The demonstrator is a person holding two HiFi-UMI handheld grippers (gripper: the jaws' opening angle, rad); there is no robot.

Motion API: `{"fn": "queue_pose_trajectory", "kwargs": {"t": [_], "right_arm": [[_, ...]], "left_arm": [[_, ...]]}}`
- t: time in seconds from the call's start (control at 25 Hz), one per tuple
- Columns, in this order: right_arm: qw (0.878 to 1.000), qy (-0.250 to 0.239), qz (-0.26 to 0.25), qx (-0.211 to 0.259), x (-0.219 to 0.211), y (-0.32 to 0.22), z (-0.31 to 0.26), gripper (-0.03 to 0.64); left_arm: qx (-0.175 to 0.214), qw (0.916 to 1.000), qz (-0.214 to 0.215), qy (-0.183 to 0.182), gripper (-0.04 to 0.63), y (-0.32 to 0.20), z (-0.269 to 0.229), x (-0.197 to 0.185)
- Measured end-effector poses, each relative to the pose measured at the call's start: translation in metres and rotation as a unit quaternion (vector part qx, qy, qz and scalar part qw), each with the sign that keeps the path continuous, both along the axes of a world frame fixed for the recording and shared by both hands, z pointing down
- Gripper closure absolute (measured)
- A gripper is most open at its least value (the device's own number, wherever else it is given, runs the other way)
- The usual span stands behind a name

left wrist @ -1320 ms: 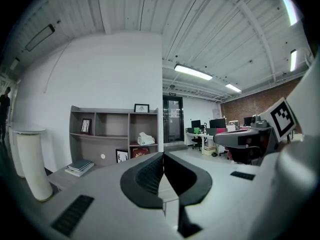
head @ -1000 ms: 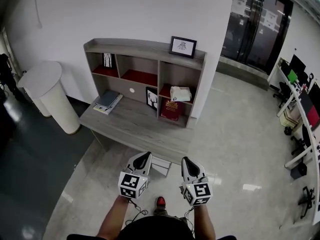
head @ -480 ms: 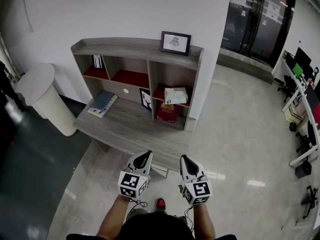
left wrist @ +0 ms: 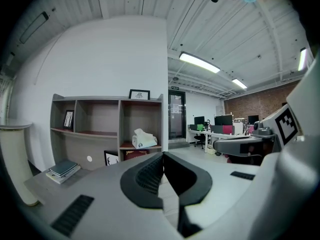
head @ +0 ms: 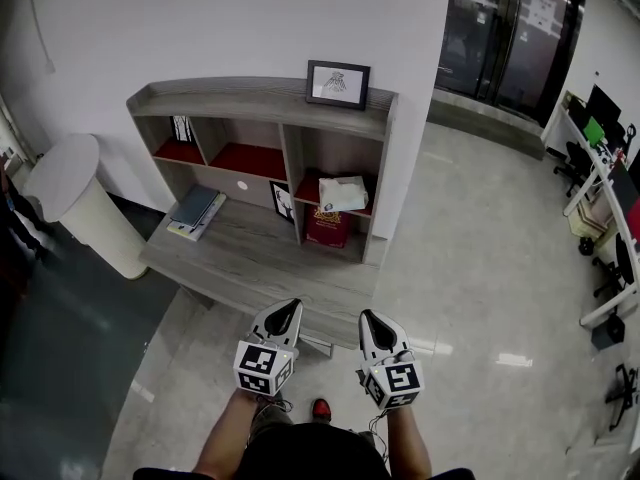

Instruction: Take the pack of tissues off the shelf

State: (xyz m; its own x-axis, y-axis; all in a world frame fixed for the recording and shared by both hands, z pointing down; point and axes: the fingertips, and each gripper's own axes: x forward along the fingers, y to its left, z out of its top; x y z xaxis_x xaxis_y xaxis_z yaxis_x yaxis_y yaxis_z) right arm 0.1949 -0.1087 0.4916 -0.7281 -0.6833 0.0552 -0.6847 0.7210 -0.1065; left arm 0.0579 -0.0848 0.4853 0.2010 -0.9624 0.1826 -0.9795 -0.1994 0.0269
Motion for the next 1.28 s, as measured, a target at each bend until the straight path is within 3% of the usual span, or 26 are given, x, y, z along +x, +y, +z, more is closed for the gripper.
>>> {"fn": "queue_pose_trajectory", "kwargs": {"t": [0.32,0.88,1.28], "right_arm": [[1.000,0.001,0.027,0.011,0.004,-0.030,-0.010,0.584],[0.997,0.008,0.081,0.003,-0.028,-0.107,-0.014,0.584],[0.986,0.016,0.165,-0.016,-0.030,-0.137,-0.012,0.584]], "left_arm": [[0.011,0.9997,0.021,0.005,0.588,-0.031,-0.005,-0.003],[0.003,0.9966,0.082,0.003,0.588,-0.128,-0.006,-0.033],[-0.016,0.9900,0.140,0.013,0.588,-0.194,0.006,-0.045]]}}
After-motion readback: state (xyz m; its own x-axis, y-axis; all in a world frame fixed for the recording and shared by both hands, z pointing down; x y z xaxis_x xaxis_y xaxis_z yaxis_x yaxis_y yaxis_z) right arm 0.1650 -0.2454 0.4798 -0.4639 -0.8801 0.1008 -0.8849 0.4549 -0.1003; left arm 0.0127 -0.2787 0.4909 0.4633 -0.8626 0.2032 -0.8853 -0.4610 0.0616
